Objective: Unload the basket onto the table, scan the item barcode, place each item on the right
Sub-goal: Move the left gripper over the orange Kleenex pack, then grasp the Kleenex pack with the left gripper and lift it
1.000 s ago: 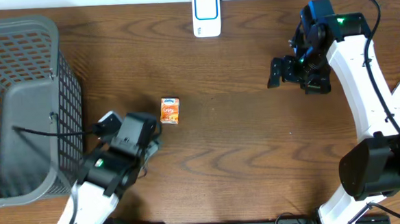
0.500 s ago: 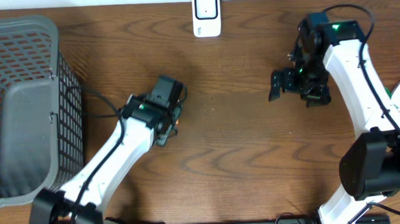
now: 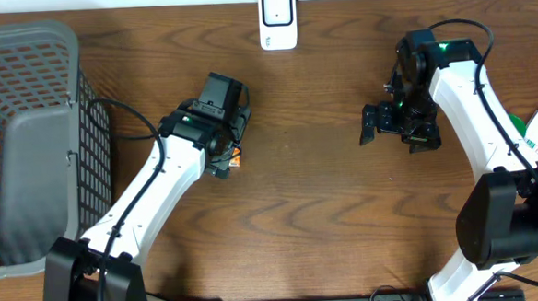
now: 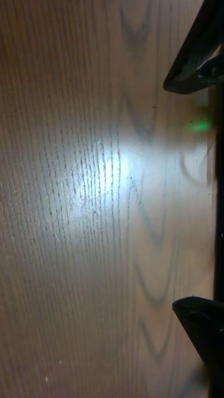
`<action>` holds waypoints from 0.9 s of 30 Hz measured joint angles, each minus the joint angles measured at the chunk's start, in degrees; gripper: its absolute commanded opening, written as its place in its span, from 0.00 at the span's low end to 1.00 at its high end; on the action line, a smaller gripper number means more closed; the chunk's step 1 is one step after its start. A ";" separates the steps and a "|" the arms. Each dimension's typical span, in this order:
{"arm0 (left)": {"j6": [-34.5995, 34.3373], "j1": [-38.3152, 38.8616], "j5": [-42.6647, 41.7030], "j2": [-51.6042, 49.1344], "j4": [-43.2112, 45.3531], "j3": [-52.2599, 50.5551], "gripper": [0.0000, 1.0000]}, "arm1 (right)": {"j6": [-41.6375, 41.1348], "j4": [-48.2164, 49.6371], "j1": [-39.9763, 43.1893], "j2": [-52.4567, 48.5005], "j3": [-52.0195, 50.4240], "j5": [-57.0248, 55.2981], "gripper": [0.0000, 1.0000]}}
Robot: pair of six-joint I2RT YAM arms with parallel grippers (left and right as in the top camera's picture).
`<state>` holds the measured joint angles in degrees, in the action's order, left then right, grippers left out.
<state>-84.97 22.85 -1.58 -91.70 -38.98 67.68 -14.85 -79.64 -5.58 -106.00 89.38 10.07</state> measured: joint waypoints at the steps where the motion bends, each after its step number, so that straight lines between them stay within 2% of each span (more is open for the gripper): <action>1: -0.76 -0.46 -0.76 -0.48 0.02 0.02 0.98 | 0.00 0.02 0.00 0.00 0.00 0.00 0.99; 11: -5.51 -4.76 -10.34 -12.04 0.83 1.53 0.98 | 0.00 0.22 0.00 0.00 0.00 0.26 0.99; 27: -7.54 -9.38 -14.51 -18.93 1.68 3.58 0.98 | 0.00 0.24 0.00 0.00 0.00 0.66 0.99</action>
<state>-92.51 13.47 -16.10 -110.63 -37.30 71.26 -14.85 -79.40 -5.58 -106.00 89.38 10.72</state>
